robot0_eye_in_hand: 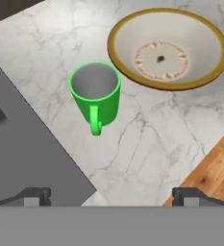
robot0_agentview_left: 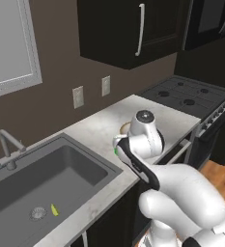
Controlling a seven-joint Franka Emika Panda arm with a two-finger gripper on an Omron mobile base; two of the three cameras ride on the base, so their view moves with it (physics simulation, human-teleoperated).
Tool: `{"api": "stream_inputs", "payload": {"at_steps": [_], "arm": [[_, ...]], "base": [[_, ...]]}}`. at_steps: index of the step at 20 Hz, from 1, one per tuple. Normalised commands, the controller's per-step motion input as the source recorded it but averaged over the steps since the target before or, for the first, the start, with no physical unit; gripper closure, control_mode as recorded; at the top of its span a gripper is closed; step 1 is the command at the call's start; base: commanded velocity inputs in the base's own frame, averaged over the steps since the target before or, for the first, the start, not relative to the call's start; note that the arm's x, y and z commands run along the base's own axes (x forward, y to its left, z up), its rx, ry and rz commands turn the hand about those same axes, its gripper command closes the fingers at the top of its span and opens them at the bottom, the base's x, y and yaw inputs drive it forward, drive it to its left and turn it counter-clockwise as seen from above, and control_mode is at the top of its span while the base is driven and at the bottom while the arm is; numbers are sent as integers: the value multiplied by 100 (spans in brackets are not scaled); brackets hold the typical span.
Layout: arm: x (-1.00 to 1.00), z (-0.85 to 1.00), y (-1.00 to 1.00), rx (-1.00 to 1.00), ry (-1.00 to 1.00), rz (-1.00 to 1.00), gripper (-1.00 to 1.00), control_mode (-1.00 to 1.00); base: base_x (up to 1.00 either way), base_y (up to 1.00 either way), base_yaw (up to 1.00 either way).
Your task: Clear the mugs and bowl far away from the sink.
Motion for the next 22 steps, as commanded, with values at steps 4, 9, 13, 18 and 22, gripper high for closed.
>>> {"api": "stream_inputs", "payload": {"at_steps": [4, 9, 13, 18, 22], "arm": [[28, -16, 0, 0, 0, 0, -100, -100], [22, -16, 1, 0, 0, 0, -100, -100], [19, -17, 4, 0, 0, 0, -100, -100], [17, -17, 12, 0, 0, 0, -100, -100], [19, -16, 13, 0, 0, 0, -100, -100]], "base": [[0, 0, 0], [0, 0, 0], [0, 0, 0], [0, 0, 0], [0, 0, 0]]}}
